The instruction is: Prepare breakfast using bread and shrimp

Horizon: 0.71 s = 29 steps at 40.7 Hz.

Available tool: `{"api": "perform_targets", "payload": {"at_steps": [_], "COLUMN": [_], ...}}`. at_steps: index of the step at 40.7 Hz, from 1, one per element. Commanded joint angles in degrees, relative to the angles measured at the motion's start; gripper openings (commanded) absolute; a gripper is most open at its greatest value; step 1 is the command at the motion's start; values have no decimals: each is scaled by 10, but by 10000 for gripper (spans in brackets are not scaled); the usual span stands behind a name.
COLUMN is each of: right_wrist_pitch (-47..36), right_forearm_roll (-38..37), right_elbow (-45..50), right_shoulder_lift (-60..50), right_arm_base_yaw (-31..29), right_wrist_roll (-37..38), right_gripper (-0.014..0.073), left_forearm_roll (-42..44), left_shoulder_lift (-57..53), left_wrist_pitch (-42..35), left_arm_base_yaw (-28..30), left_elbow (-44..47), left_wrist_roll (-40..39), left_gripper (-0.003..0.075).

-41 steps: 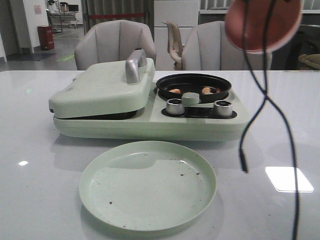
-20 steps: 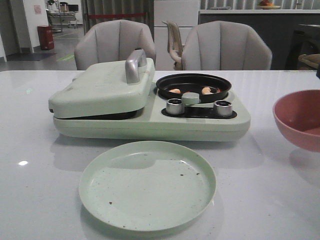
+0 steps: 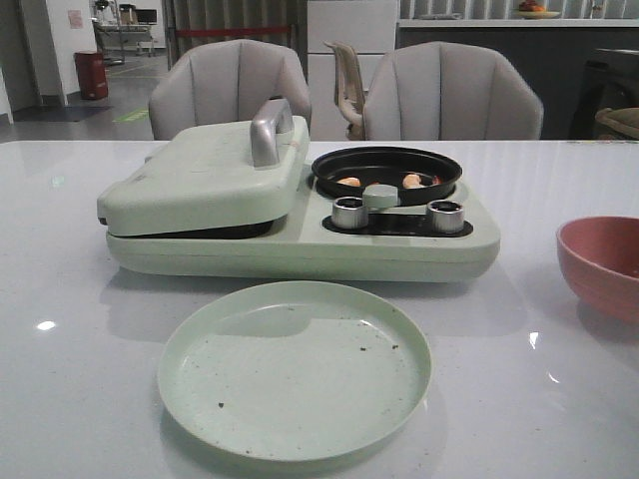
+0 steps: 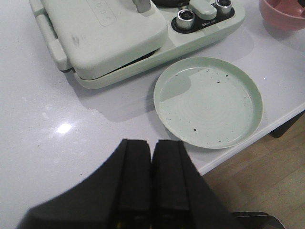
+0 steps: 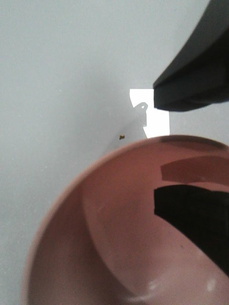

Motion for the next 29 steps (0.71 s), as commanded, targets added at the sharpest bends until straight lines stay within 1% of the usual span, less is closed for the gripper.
{"api": "perform_targets", "payload": {"at_steps": [1, 7, 14, 26, 29], "right_wrist_pitch": [-12, -13, -26, -19, -11], "right_forearm_roll": [-4, -4, -7, -4, 0], "right_elbow": [-13, 8, 73, 216, 242], "right_shoulder_lift": [-76, -164, -271, -463, -503], "right_arm_base_yaw": [21, 87, 155, 161, 161], "right_wrist_roll": [-18, -40, -40, -39, -39], "right_gripper": [492, 492, 492, 491, 463], "left_forearm_roll": [-8, -8, -8, -8, -8], "left_shoulder_lift": [1, 1, 1, 1, 1], "left_wrist_pitch": [-42, -42, -42, -41, -41], "left_arm_base_yaw": [-3, -3, -3, -3, -3], "left_elbow": [-16, -16, -16, -16, -16], "left_wrist_roll": [-5, -5, -5, -5, -5], "left_gripper": [104, 104, 104, 104, 104]}}
